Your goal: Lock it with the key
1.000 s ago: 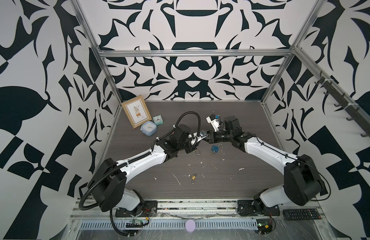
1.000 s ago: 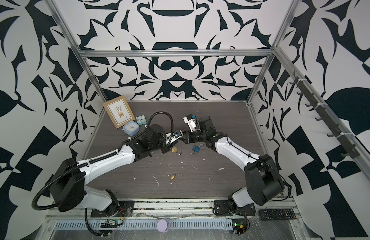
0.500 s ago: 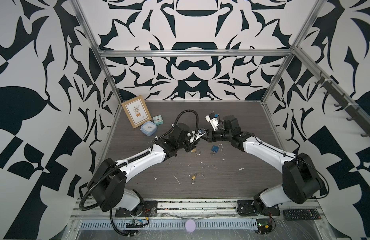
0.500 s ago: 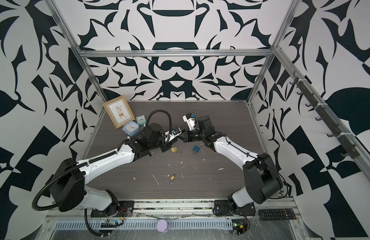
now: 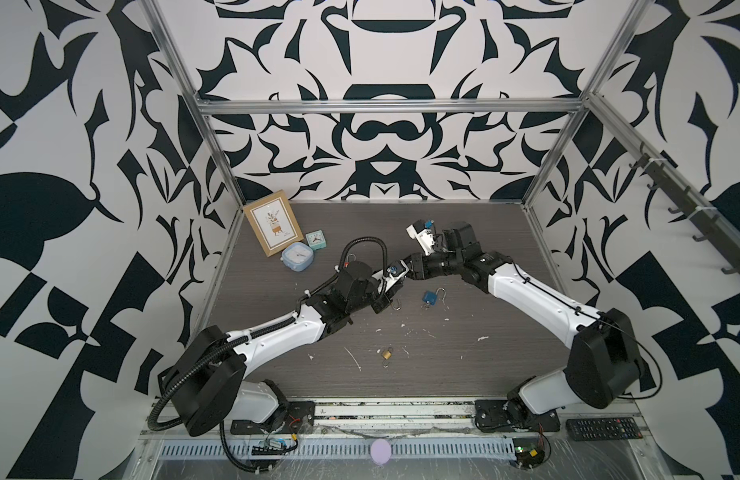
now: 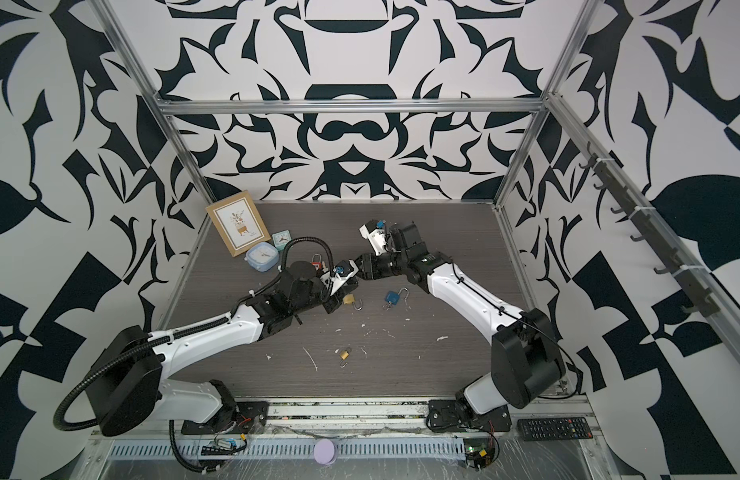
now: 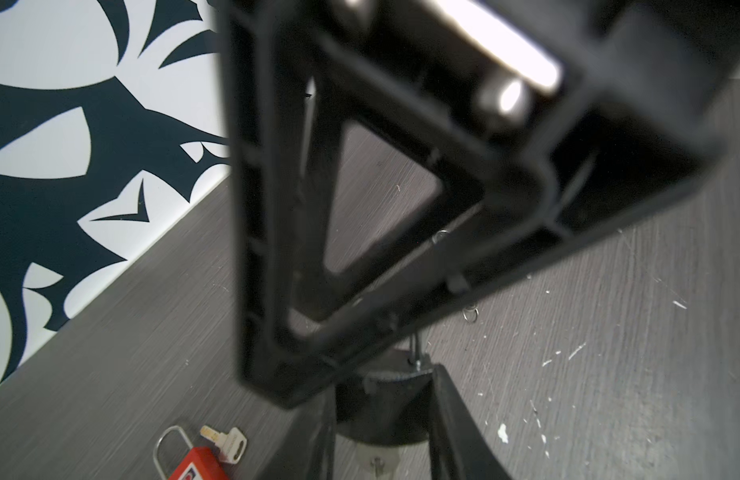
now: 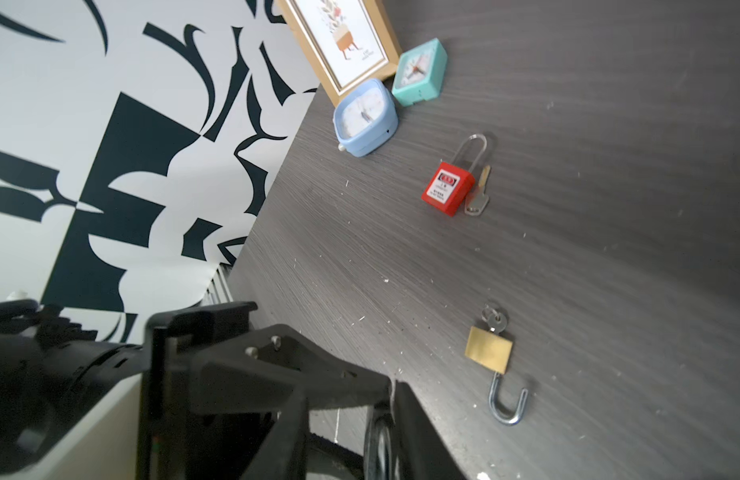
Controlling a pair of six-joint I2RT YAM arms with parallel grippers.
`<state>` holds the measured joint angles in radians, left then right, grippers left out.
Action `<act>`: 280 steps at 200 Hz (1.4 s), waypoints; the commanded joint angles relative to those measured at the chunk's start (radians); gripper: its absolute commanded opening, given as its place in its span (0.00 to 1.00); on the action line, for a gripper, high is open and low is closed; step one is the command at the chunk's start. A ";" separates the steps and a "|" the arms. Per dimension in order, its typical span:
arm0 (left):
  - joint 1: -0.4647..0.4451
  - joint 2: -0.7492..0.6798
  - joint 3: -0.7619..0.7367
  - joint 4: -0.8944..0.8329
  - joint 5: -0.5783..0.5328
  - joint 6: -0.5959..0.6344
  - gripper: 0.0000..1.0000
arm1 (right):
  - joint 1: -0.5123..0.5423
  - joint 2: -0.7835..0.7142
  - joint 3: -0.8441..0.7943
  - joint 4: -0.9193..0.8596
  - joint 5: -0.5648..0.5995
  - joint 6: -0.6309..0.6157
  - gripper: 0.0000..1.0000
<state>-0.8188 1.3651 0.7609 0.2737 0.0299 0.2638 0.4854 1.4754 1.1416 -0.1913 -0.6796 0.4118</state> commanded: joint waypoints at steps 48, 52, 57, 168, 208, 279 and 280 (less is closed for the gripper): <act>-0.002 -0.028 0.012 0.091 -0.122 -0.324 0.00 | -0.045 -0.214 -0.036 0.084 0.141 -0.039 0.51; -0.002 -0.026 0.018 0.094 -0.136 -0.362 0.00 | -0.045 -0.226 -0.054 0.099 0.154 -0.038 0.51; -0.002 -0.027 0.026 0.097 -0.153 -0.408 0.00 | -0.046 -0.246 -0.074 0.114 0.169 -0.039 0.51; 0.174 0.053 0.043 0.241 0.048 -1.449 0.00 | -0.043 -0.417 -0.397 0.434 0.214 -0.007 0.42; 0.187 0.090 0.058 0.274 0.119 -1.552 0.00 | -0.013 -0.340 -0.382 0.474 0.196 0.015 0.36; 0.193 0.107 0.077 0.251 0.134 -1.568 0.00 | 0.088 -0.162 -0.274 0.435 0.227 -0.035 0.33; 0.192 0.106 0.077 0.251 0.134 -1.569 0.00 | 0.090 -0.161 -0.273 0.434 0.228 -0.036 0.33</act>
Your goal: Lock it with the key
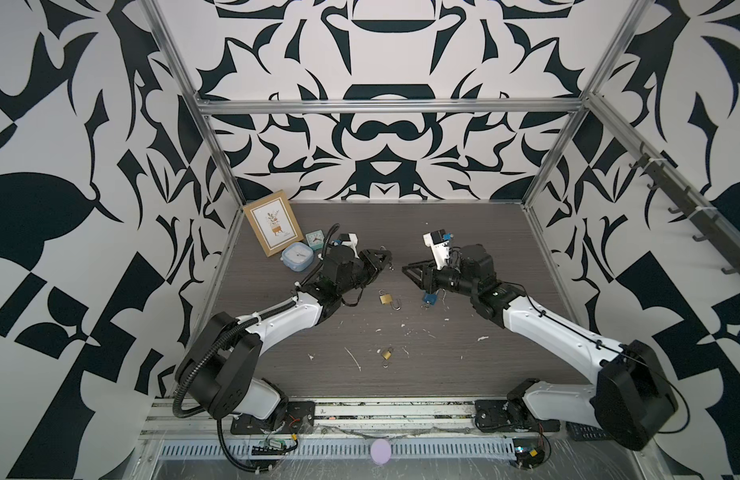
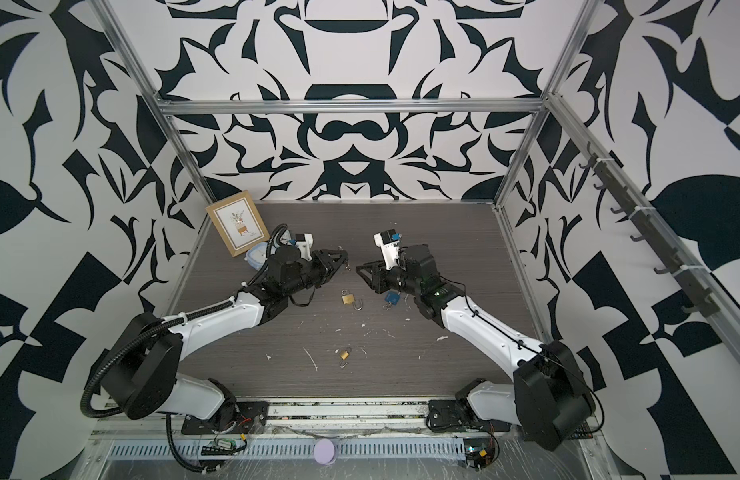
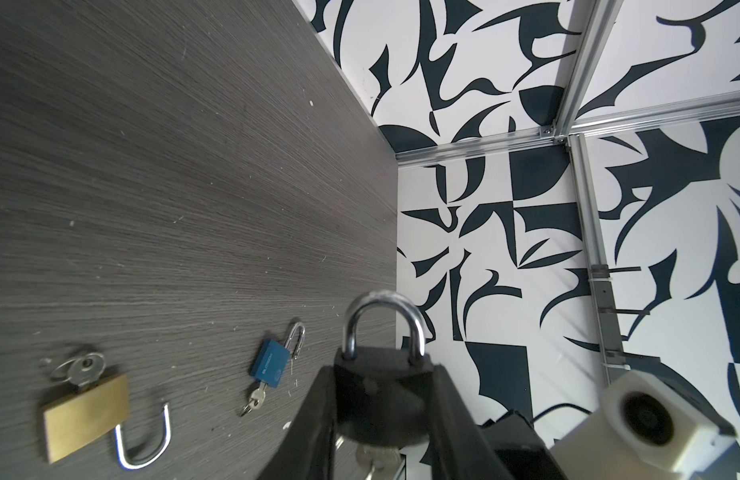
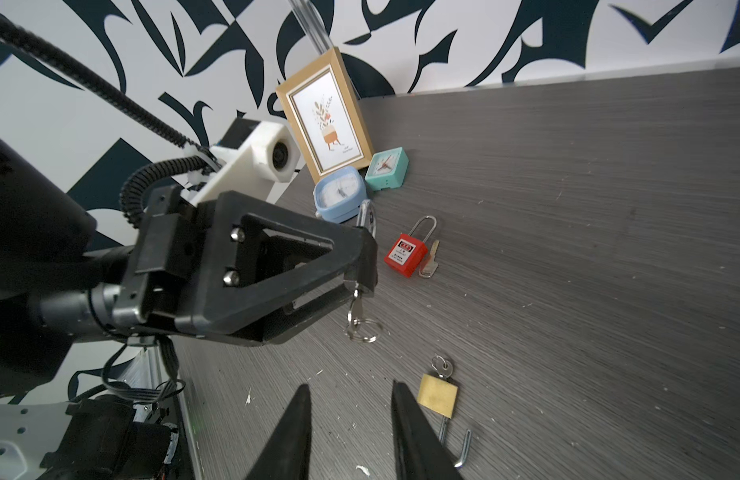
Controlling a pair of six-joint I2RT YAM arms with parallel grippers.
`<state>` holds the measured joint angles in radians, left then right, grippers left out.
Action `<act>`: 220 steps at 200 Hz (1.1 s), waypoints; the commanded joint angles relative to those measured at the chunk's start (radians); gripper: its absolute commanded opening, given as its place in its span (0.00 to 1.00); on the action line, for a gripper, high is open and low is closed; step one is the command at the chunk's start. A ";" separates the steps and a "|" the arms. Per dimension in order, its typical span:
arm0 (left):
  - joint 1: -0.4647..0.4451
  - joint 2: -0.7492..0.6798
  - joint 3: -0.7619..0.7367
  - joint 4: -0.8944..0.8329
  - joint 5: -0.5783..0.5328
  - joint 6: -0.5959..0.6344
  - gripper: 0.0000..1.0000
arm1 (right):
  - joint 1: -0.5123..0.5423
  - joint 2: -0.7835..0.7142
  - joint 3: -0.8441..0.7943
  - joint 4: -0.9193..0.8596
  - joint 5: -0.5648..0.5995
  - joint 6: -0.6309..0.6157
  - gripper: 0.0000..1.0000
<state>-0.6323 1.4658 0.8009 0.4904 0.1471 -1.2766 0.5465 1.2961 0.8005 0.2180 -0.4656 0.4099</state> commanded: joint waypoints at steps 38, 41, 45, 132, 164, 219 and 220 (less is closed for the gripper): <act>0.009 0.012 0.040 0.029 0.022 -0.030 0.00 | 0.050 0.080 0.110 0.018 0.051 -0.069 0.29; 0.009 0.012 0.041 0.030 0.022 -0.030 0.00 | 0.049 0.083 0.112 0.019 0.054 -0.072 0.29; 0.009 0.012 0.042 0.029 0.022 -0.032 0.00 | 0.049 0.087 0.114 0.019 0.059 -0.075 0.28; 0.017 0.019 0.049 0.020 0.038 -0.029 0.00 | 0.052 0.140 0.157 0.019 0.123 -0.108 0.23; 0.017 0.021 0.048 0.019 0.042 -0.027 0.00 | 0.052 0.152 0.167 0.023 0.130 -0.110 0.22; 0.017 0.019 0.049 0.016 0.045 -0.028 0.00 | 0.052 0.168 0.182 0.020 0.146 -0.121 0.22; 0.017 0.019 0.049 0.017 0.045 -0.028 0.00 | 0.052 0.169 0.183 0.020 0.146 -0.121 0.22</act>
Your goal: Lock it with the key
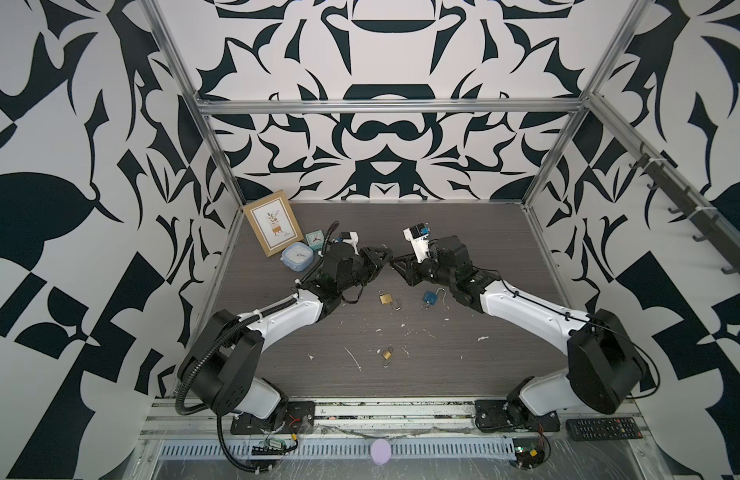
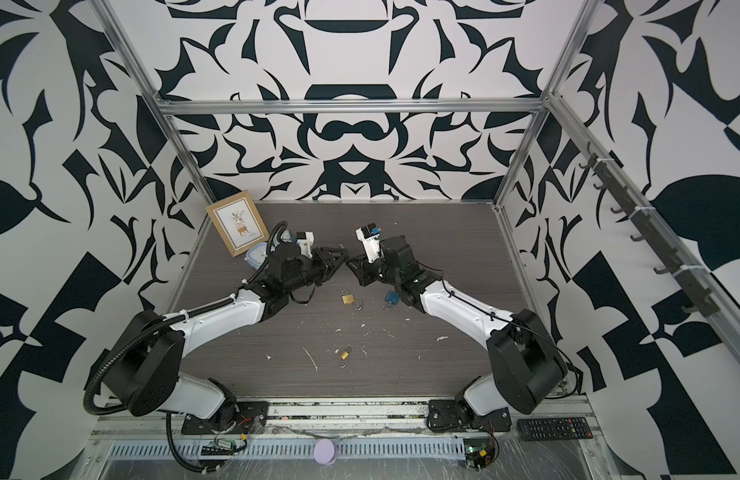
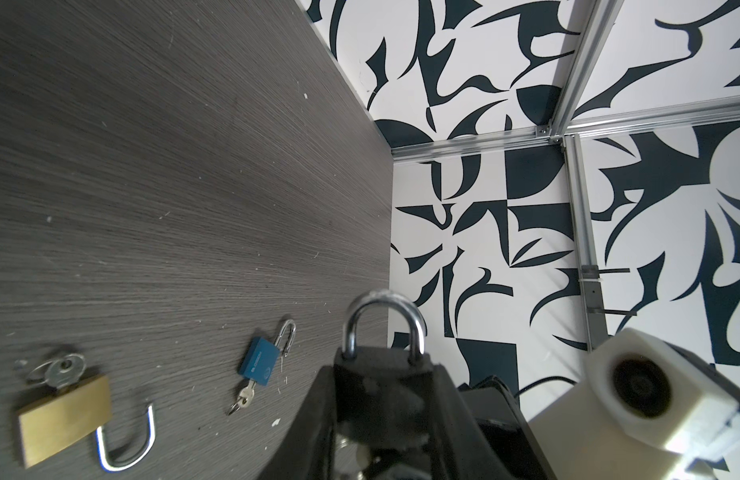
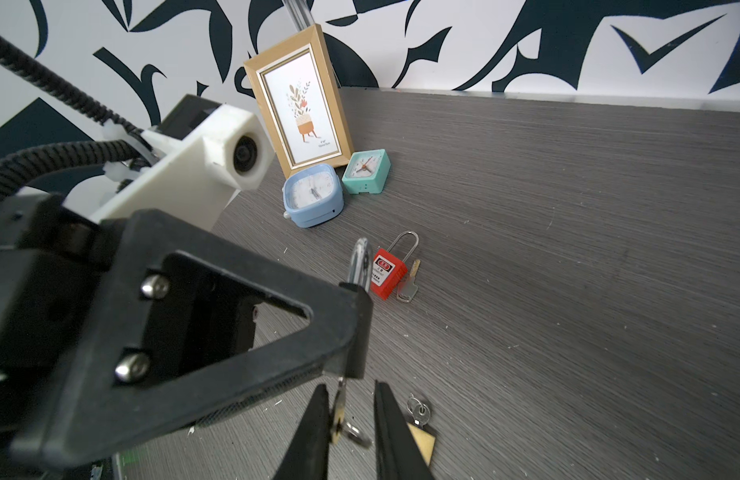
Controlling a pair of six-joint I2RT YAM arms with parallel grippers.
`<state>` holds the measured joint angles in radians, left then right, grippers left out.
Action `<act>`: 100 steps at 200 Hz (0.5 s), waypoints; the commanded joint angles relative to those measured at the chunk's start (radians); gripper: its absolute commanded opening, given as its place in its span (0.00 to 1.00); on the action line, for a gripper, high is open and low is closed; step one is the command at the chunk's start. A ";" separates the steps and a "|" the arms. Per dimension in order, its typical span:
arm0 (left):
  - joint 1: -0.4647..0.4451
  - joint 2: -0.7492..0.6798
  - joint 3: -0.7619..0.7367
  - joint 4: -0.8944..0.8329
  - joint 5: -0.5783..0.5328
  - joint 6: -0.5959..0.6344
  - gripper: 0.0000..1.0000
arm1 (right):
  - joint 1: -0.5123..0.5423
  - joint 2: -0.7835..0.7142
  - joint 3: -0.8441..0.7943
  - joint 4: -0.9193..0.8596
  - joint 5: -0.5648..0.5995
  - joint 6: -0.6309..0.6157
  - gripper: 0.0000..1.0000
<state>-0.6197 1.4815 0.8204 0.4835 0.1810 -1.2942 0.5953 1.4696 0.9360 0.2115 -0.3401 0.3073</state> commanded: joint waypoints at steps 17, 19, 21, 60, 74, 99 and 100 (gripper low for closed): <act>0.005 0.003 0.029 0.023 0.012 -0.010 0.00 | 0.003 0.000 0.050 0.023 0.028 -0.019 0.24; 0.006 0.003 0.029 0.023 0.012 -0.010 0.00 | 0.003 0.000 0.050 0.022 0.028 -0.020 0.25; 0.006 0.003 0.030 0.022 0.012 -0.011 0.00 | 0.004 0.000 0.050 0.022 0.029 -0.020 0.25; 0.006 0.002 0.026 0.020 0.010 -0.010 0.00 | 0.004 -0.010 0.051 0.017 0.055 -0.022 0.29; 0.006 0.003 0.027 0.021 0.011 -0.011 0.00 | 0.003 -0.012 0.053 0.014 0.055 -0.021 0.29; 0.006 0.003 0.029 0.021 0.010 -0.008 0.00 | 0.004 -0.005 0.061 0.014 0.051 -0.021 0.29; 0.007 0.004 0.029 0.020 0.010 -0.008 0.00 | 0.003 -0.005 0.061 0.014 0.050 -0.021 0.29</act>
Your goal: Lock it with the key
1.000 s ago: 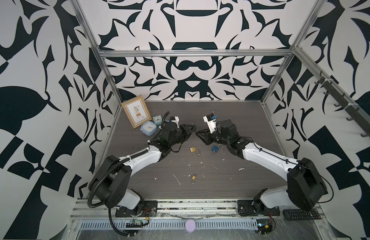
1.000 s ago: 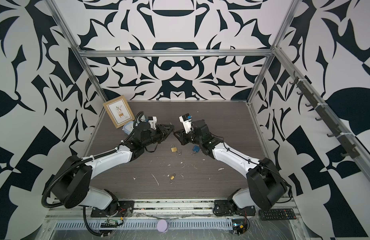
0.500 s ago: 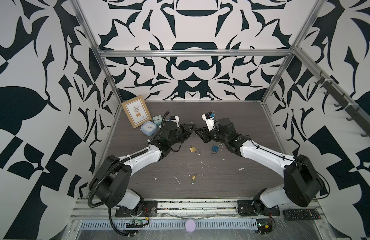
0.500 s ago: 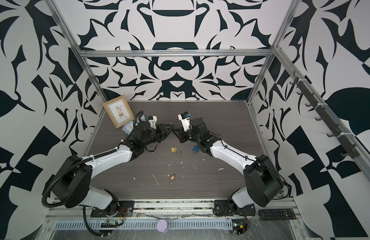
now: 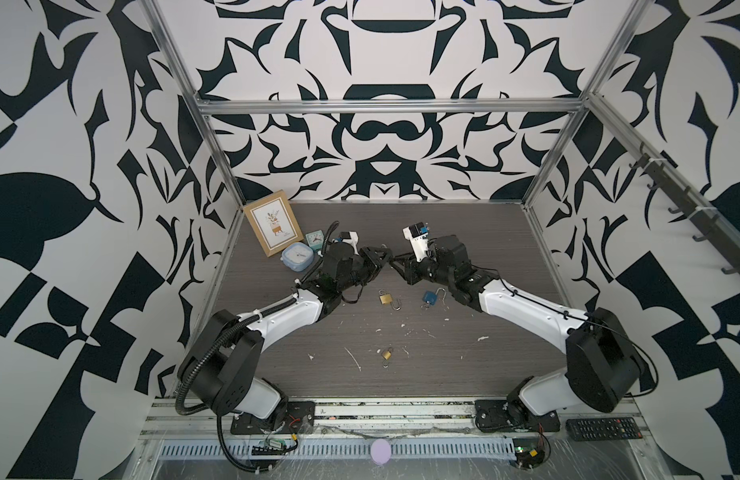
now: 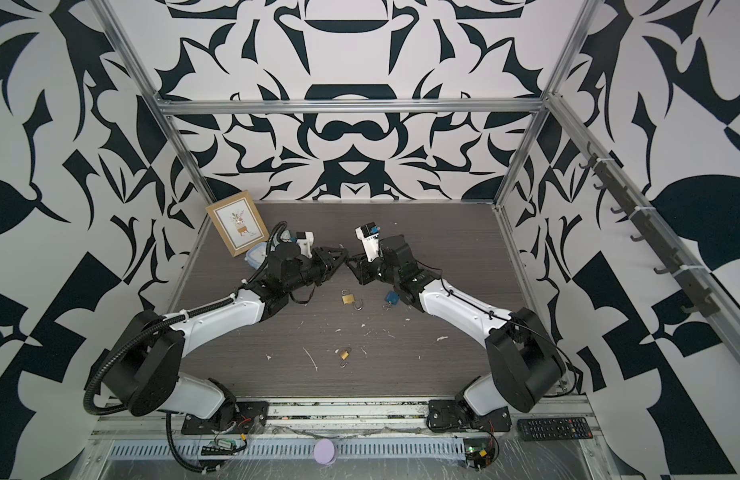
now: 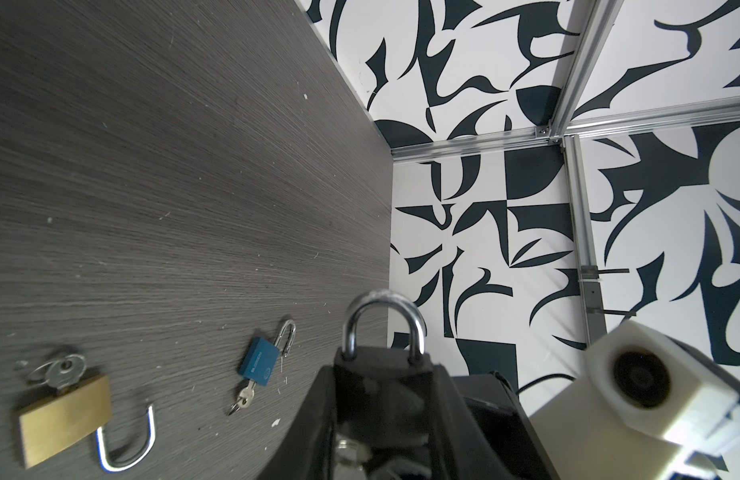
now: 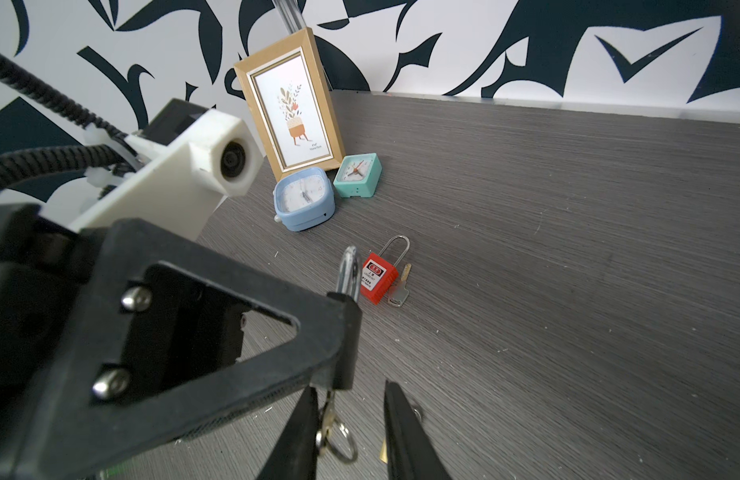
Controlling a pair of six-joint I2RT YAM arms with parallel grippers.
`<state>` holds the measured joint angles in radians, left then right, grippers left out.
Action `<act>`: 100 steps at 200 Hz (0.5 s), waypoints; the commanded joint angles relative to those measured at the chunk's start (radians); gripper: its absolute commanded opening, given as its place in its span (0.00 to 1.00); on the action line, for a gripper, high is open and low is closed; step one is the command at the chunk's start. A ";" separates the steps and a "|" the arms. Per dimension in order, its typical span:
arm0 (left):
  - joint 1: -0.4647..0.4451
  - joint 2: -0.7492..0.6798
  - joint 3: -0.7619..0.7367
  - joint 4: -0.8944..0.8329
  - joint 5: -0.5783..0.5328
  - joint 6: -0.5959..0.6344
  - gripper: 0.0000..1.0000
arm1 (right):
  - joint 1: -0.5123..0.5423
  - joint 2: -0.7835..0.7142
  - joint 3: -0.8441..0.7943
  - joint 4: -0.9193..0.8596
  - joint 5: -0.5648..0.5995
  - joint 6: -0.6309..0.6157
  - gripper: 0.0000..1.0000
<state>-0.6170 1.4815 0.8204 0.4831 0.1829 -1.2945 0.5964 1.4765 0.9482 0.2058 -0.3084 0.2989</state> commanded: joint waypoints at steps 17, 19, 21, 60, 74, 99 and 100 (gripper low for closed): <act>0.005 0.005 0.031 0.021 0.010 -0.009 0.00 | 0.003 -0.003 0.057 0.015 0.011 -0.009 0.27; 0.005 0.006 0.031 0.022 0.009 -0.008 0.00 | 0.003 -0.002 0.059 0.015 0.010 -0.009 0.27; 0.005 0.007 0.031 0.022 0.009 -0.009 0.00 | 0.002 0.000 0.060 0.014 0.009 -0.009 0.27; 0.005 0.005 0.030 0.021 0.010 -0.008 0.00 | 0.002 0.015 0.065 0.014 0.005 -0.006 0.23; 0.005 0.006 0.030 0.021 0.010 -0.009 0.00 | 0.003 0.017 0.065 0.014 0.005 -0.004 0.22; 0.005 0.008 0.033 0.022 0.015 -0.008 0.00 | 0.003 0.022 0.067 0.014 0.005 -0.003 0.22; 0.005 0.008 0.033 0.022 0.015 -0.008 0.00 | 0.003 0.023 0.067 0.014 0.005 -0.004 0.22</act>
<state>-0.6132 1.4826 0.8204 0.4828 0.1806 -1.2945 0.5983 1.4960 0.9771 0.1917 -0.3176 0.2962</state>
